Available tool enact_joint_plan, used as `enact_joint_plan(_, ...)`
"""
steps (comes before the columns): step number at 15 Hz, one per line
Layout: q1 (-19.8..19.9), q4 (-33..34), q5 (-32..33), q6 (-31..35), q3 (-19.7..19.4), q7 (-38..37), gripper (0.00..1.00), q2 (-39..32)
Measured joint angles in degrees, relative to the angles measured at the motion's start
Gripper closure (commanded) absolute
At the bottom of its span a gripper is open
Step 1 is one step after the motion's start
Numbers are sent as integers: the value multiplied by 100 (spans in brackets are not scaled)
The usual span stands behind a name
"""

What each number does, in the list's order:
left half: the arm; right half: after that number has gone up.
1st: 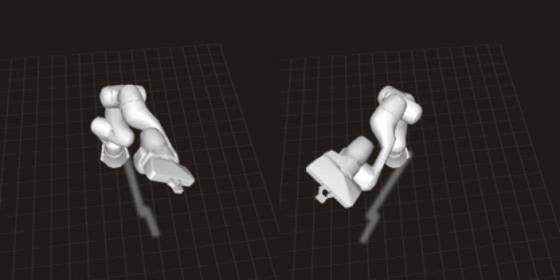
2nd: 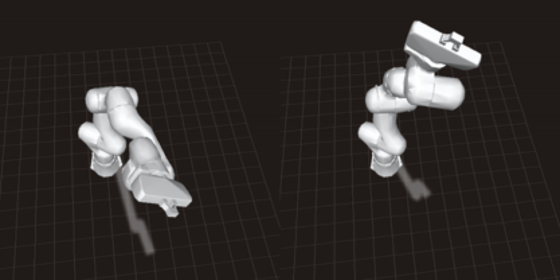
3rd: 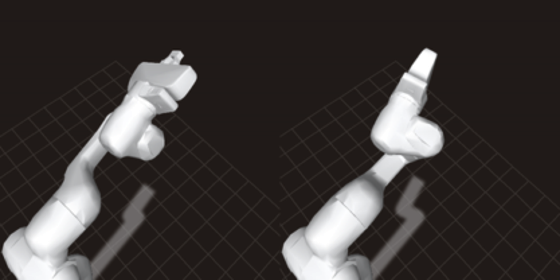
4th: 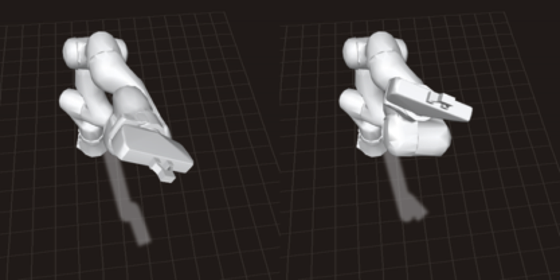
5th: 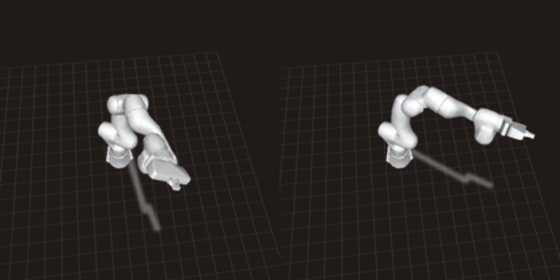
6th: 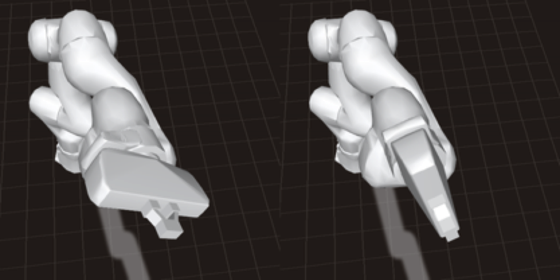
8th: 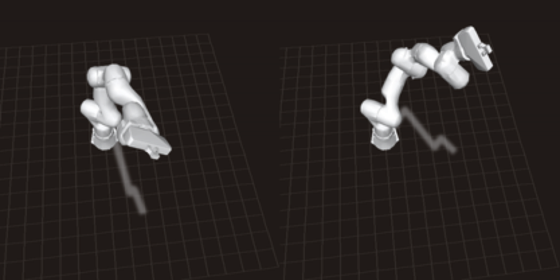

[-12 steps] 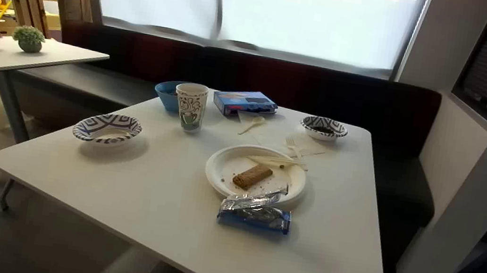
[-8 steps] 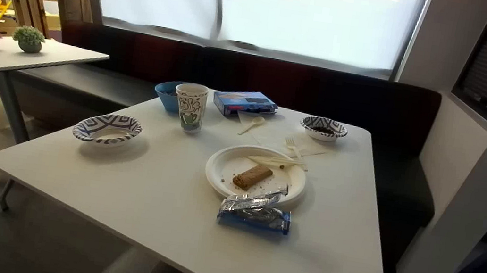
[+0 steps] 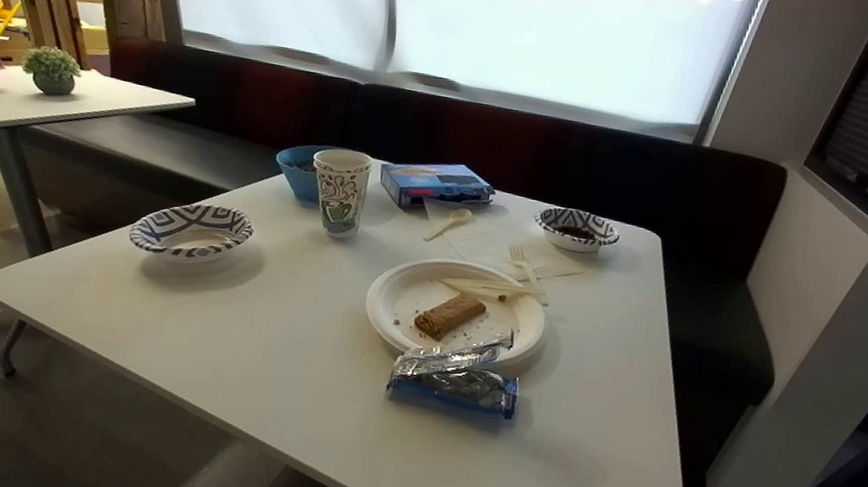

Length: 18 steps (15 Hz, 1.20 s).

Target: Use the knife to cut the cake

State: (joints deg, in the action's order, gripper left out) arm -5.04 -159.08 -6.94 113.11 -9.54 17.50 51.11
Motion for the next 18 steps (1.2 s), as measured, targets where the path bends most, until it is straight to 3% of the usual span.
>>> enact_joint_plan(4,-371,237,0,222,-289,981,0,-1025)
enact_joint_plan(8,-1032,610,-195,774,-956,2042,0,-2350)
enact_joint_plan(13,-1660,1524,-1449,1130,-1844,3251,0,-4036)
enact_joint_plan(16,-1733,2159,-2324,1142,-2075,3875,0,-5048)
enact_joint_plan(18,-1157,2470,-2533,1163,-1513,4039,0,-5611)
